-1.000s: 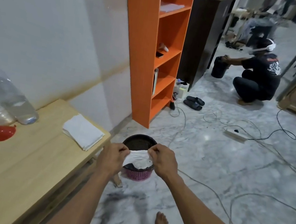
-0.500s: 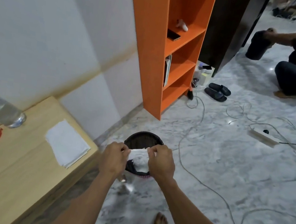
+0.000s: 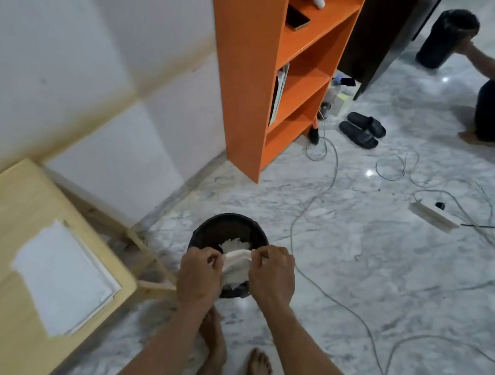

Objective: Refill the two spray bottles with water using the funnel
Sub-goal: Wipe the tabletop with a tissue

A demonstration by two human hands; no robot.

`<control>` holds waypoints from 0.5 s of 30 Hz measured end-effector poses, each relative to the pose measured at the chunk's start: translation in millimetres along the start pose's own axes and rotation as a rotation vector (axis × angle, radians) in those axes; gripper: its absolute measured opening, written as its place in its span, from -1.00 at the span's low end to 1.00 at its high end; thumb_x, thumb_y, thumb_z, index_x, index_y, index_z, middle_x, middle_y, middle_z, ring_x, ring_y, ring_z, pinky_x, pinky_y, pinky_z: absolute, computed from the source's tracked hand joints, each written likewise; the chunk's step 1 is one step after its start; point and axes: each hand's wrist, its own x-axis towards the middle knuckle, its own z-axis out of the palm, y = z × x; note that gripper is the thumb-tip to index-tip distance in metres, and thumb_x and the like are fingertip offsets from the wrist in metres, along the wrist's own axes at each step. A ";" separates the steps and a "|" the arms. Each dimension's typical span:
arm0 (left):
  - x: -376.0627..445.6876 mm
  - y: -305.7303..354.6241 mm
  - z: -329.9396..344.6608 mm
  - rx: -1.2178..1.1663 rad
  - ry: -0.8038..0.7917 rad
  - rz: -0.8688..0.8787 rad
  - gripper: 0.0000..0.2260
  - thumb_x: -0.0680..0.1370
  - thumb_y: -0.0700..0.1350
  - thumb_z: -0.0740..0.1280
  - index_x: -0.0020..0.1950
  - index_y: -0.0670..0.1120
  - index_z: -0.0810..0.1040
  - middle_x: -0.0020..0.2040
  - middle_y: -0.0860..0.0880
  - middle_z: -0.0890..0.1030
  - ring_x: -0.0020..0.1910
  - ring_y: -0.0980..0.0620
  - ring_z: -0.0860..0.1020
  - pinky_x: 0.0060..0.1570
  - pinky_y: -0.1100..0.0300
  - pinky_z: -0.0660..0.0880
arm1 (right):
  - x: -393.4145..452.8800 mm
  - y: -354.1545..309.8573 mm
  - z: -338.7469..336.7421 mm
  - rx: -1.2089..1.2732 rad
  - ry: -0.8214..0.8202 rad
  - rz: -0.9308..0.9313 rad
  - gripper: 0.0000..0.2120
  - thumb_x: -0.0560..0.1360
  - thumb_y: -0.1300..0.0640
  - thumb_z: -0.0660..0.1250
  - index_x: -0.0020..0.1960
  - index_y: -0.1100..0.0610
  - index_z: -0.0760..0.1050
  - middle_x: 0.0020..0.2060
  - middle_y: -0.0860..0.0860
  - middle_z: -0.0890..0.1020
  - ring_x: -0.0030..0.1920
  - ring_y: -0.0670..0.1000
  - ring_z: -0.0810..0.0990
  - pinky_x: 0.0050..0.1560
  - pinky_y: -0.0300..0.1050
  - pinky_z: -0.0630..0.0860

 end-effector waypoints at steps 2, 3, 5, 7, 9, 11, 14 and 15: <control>20.7 -2.5 2.0 -0.012 -0.015 -0.019 -0.85 0.59 -0.08 0.31 -0.03 -0.04 0.67 -0.03 -0.09 0.54 -0.05 -0.08 0.54 -0.15 0.19 0.31 | 13.4 -10.1 10.8 0.007 0.004 0.031 -0.79 0.65 0.04 0.23 0.11 0.08 0.62 0.16 0.02 0.58 0.24 0.06 0.47 0.15 0.05 0.52; 31.3 -3.7 2.9 -0.026 -0.013 -0.033 -0.85 0.59 -0.08 0.31 -0.03 -0.04 0.67 -0.04 -0.08 0.54 -0.06 -0.08 0.54 -0.15 0.20 0.31 | 20.9 -14.1 17.3 0.011 0.007 0.046 -0.79 0.65 0.04 0.24 0.11 0.08 0.62 0.17 0.02 0.58 0.24 0.06 0.47 0.15 0.03 0.52; 51.3 -5.5 5.2 -0.026 -0.015 -0.049 -0.85 0.59 -0.09 0.31 -0.05 -0.04 0.67 -0.08 -0.05 0.51 -0.07 -0.08 0.53 -0.16 0.19 0.32 | 36.1 -22.0 30.5 0.022 0.018 0.079 -0.81 0.64 0.04 0.26 0.09 0.07 0.62 0.16 0.01 0.59 0.24 0.05 0.46 0.14 0.02 0.53; 68.2 -8.6 9.1 -0.024 -0.017 -0.044 -0.85 0.59 -0.09 0.31 -0.06 -0.04 0.68 -0.11 -0.02 0.47 -0.09 -0.08 0.53 -0.18 0.18 0.33 | 49.0 -27.5 42.2 0.035 0.035 0.094 -0.83 0.63 0.06 0.28 0.06 0.07 0.63 0.14 0.01 0.59 0.24 0.04 0.47 0.14 -0.01 0.53; 82.7 -11.9 13.4 -0.024 -0.019 -0.053 -0.84 0.58 -0.09 0.32 -0.08 -0.05 0.69 -0.09 -0.06 0.53 -0.13 -0.07 0.53 -0.21 0.18 0.35 | 60.1 -30.6 51.9 0.027 0.048 0.101 -0.84 0.62 0.08 0.29 0.03 0.08 0.64 0.12 0.03 0.60 0.23 0.05 0.47 0.12 -0.05 0.52; 95.0 -14.8 18.1 -0.028 -0.034 -0.058 -0.84 0.58 -0.09 0.33 -0.07 -0.07 0.70 -0.06 -0.10 0.57 -0.16 -0.04 0.52 -0.21 0.18 0.37 | 69.9 -32.1 58.4 0.019 0.043 0.113 -0.84 0.62 0.08 0.29 0.03 0.09 0.65 0.12 0.04 0.61 0.24 0.07 0.48 0.14 -0.06 0.49; 106.8 -16.3 23.9 -0.072 -0.056 -0.060 -0.79 0.58 -0.03 0.34 0.14 -0.07 0.67 0.13 -0.10 0.60 0.04 -0.04 0.55 0.00 0.14 0.47 | 78.5 -32.0 66.5 0.033 0.009 0.092 -0.74 0.61 0.02 0.31 0.24 0.08 0.59 0.25 0.05 0.58 0.34 0.12 0.45 0.27 -0.03 0.43; 111.0 -17.8 26.7 -0.103 -0.071 -0.074 -0.72 0.58 0.00 0.34 0.25 -0.06 0.62 0.23 -0.08 0.57 0.19 -0.06 0.53 0.16 0.10 0.47 | 81.6 -31.4 68.8 0.044 -0.007 0.091 -0.65 0.61 -0.02 0.31 0.36 0.08 0.53 0.33 0.05 0.53 0.39 0.12 0.41 0.31 0.02 0.44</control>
